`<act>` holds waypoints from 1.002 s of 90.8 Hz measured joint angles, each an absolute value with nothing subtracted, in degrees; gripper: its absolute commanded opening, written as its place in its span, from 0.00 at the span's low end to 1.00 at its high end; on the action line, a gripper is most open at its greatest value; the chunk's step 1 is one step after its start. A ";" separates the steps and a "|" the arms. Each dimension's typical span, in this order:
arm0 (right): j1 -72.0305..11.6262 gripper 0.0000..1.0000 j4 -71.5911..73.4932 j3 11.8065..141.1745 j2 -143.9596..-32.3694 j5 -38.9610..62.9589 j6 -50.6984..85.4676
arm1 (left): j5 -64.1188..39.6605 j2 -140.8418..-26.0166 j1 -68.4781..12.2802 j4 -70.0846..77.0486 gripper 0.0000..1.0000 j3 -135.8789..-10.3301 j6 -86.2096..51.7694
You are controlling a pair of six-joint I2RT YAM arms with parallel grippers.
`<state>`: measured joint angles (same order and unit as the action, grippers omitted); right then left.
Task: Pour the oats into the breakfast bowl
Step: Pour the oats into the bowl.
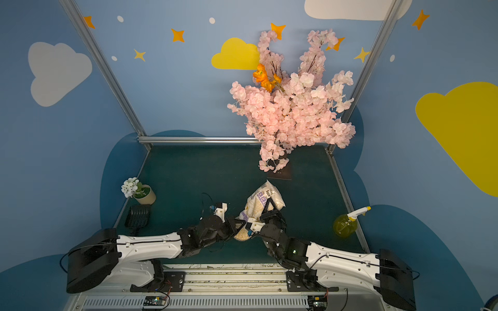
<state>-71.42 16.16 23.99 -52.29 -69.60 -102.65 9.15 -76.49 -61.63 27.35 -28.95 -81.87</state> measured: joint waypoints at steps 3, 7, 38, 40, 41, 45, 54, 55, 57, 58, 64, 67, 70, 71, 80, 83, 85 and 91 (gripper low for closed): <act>-71.33 0.00 15.49 23.99 -51.96 -69.60 -102.02 | 8.99 -76.49 -61.65 27.20 0.03 -29.10 -81.80; -71.29 0.00 14.57 23.99 -51.55 -69.65 -101.03 | 8.93 -76.47 -61.65 27.05 0.03 -29.23 -81.67; -71.22 0.00 7.42 23.97 -50.48 -70.15 -92.12 | 8.56 -76.47 -61.67 26.04 0.03 -29.47 -81.34; -71.22 0.00 7.11 23.97 -50.46 -70.19 -91.57 | 8.56 -76.42 -61.67 26.00 0.03 -29.47 -81.34; -71.22 0.00 6.90 23.97 -50.46 -70.22 -91.33 | 8.56 -76.38 -61.67 25.96 0.03 -29.47 -81.34; -71.22 0.00 5.96 23.97 -50.30 -70.28 -90.06 | 8.56 -76.27 -61.67 25.80 0.03 -29.47 -81.36; -71.13 0.00 3.62 23.99 -49.84 -70.43 -87.00 | 8.54 -75.94 -61.69 25.63 0.03 -29.47 -81.34; -71.09 0.00 3.20 23.99 -49.78 -70.43 -86.50 | 8.54 -75.90 -61.69 25.61 0.03 -29.47 -81.34; -71.07 0.00 2.61 23.99 -49.74 -70.46 -85.73 | 8.54 -75.83 -61.69 25.54 0.03 -29.50 -81.34; -71.05 0.00 2.33 23.99 -49.69 -70.48 -85.38 | 8.54 -75.79 -61.69 25.52 0.03 -29.50 -81.34; -70.94 0.00 0.60 23.99 -49.56 -70.43 -83.02 | 8.54 -75.61 -61.69 25.30 0.03 -29.52 -81.34; -70.91 0.00 -0.27 24.01 -49.47 -70.43 -81.80 | 8.51 -75.57 -61.69 25.15 0.03 -29.58 -81.32; -70.91 0.00 -1.15 24.08 -49.36 -70.43 -80.68 | 8.54 -75.53 -61.71 24.93 0.03 -29.69 -81.32; -70.89 0.00 -1.56 24.12 -49.34 -70.41 -80.14 | 8.51 -75.48 -61.73 24.82 0.03 -29.78 -81.30; -70.70 0.00 -4.38 24.47 -48.99 -70.39 -76.60 | 8.56 -75.22 -61.73 24.38 0.03 -30.11 -81.25; -70.61 0.00 -5.15 24.64 -48.97 -70.37 -75.50 | 8.56 -75.16 -61.73 24.29 0.03 -30.22 -81.25; -70.57 0.00 -5.76 24.82 -48.97 -70.30 -74.81 | 8.56 -75.09 -61.73 24.21 0.03 -30.26 -81.25; -70.52 0.00 -7.46 25.32 -48.95 -70.17 -72.82 | 8.58 -74.85 -61.73 23.88 0.03 -30.44 -81.25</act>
